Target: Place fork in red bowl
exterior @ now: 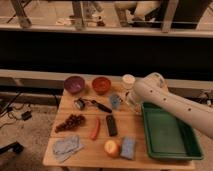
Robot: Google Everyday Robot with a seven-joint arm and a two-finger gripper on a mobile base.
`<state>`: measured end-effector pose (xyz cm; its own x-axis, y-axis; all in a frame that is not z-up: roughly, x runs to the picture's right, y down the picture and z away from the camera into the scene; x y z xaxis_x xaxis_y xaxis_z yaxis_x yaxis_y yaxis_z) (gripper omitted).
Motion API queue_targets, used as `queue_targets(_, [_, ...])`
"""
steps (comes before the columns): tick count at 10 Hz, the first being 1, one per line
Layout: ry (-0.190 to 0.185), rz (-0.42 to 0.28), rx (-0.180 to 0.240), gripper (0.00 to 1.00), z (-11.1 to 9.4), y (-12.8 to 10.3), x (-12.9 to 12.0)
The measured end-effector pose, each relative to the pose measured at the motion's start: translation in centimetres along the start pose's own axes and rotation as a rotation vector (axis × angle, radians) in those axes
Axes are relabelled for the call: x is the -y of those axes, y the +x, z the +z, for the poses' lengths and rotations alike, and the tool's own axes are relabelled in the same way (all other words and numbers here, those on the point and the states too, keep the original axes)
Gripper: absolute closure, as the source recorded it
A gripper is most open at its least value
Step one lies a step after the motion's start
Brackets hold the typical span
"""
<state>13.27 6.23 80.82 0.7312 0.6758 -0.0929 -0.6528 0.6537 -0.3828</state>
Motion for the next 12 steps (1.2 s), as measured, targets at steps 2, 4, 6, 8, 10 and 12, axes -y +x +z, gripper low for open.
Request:
queue_targets(2, [0.032,-0.035,0.021,0.82,-0.8,-2.5,2.1])
queue_targets(4, [0.049,-0.074,0.036,0.82,-0.8,-5.0,3.7])
queue_targets(6, [0.056,-0.103,0.042,0.82,-0.5,-6.5,4.5])
queue_targets(8, [0.055,-0.132,0.049,0.82,0.3,-8.3,5.1])
queue_targets(10, [0.042,-0.171,0.062,0.82,1.9,-11.7,5.1])
queue_targets(12, [0.037,-0.188,0.065,0.82,2.7,-12.8,5.6])
